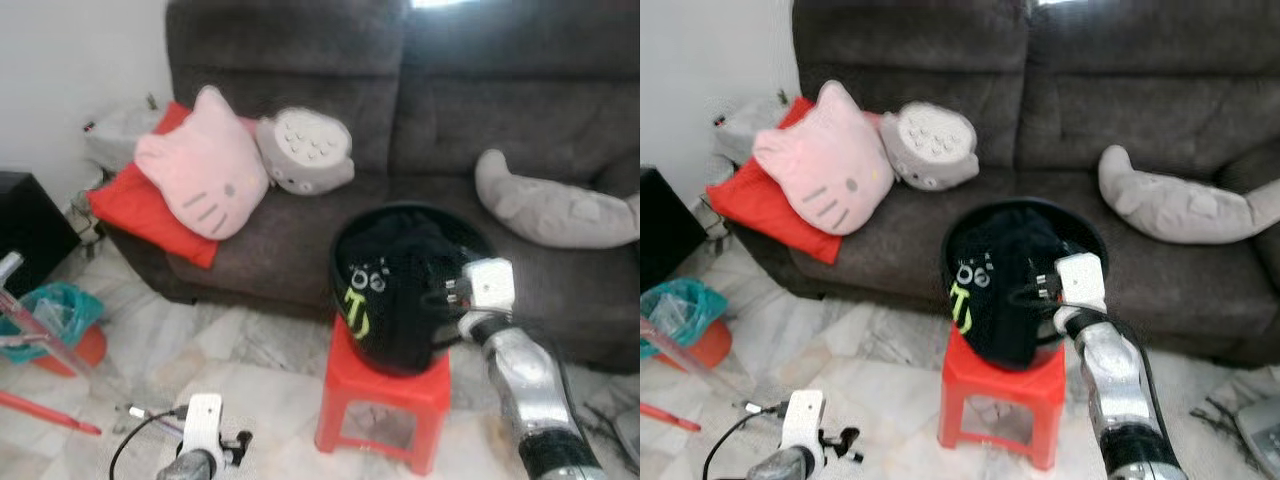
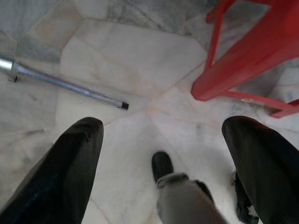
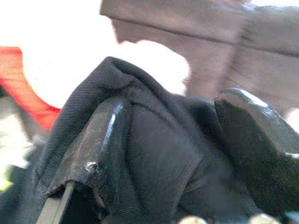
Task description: Hang hanger
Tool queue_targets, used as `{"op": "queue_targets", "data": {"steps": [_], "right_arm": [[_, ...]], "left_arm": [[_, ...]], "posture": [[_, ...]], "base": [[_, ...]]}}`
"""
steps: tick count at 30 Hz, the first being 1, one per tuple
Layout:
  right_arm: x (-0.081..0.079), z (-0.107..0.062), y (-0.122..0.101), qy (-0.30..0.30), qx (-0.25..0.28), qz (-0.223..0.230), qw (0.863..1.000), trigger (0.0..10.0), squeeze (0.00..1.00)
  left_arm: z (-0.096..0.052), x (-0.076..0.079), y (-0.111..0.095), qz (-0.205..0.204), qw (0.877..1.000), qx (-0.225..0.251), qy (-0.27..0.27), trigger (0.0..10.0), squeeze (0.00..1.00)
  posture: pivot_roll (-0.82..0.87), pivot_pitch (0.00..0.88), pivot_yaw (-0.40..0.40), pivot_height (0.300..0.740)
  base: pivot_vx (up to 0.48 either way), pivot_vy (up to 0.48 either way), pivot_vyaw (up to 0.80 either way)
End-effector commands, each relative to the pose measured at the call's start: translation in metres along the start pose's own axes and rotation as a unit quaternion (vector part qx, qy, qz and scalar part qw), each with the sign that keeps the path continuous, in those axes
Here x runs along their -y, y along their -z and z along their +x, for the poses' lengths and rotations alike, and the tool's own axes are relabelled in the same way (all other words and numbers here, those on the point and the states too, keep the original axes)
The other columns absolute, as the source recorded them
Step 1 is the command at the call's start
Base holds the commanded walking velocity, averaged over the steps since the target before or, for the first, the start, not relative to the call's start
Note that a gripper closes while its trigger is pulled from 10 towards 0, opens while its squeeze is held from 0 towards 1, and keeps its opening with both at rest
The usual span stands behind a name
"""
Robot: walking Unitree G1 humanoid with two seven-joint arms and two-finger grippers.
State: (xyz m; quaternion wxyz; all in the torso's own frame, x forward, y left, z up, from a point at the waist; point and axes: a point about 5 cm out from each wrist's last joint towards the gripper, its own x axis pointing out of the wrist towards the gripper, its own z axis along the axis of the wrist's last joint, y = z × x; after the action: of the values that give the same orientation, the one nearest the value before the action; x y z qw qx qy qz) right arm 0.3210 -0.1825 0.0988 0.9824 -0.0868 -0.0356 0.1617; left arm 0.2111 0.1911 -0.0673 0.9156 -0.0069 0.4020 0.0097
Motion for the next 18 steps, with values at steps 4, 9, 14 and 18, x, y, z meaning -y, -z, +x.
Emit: {"op": "queue_targets", "data": {"steps": [4, 9, 14, 18], "right_arm": [[-0.0065, 0.0093, -0.0134, -0.050, 0.023, -0.015, 0.998, 10.0, 0.00], [-0.0110, 0.0123, -0.0167, -0.098, 0.021, -0.029, 0.995, 10.0, 0.00], [-0.0075, 0.0140, -0.0144, -0.110, 0.000, -0.061, 0.992, 10.0, 0.00], [-0.0035, 0.0149, -0.0138, -0.109, -0.008, -0.071, 0.991, 10.0, 0.00]], "left_arm": [[-0.0007, -0.0027, 0.0020, 0.001, 1.000, -0.003, -0.005, 10.0, 0.00], [-0.0006, -0.0020, 0.0018, 0.000, 1.000, -0.002, -0.004, 10.0, 0.00], [-0.0005, -0.0013, 0.0014, 0.000, 1.000, -0.001, -0.003, 10.0, 0.00], [-0.0005, -0.0009, 0.0016, -0.001, 1.000, -0.002, -0.001, 10.0, 0.00]], "posture": [[-0.13, 0.006, 0.051, 0.740], [-0.13, 0.009, 0.051, 0.740], [-0.13, 0.009, 0.051, 0.740], [-0.13, 0.010, 0.052, 0.740]], "base": [[0.264, 0.000, 0.00], [0.266, 0.000, 0.00], [0.265, 0.000, 0.00], [0.262, 0.000, 0.00]]}}
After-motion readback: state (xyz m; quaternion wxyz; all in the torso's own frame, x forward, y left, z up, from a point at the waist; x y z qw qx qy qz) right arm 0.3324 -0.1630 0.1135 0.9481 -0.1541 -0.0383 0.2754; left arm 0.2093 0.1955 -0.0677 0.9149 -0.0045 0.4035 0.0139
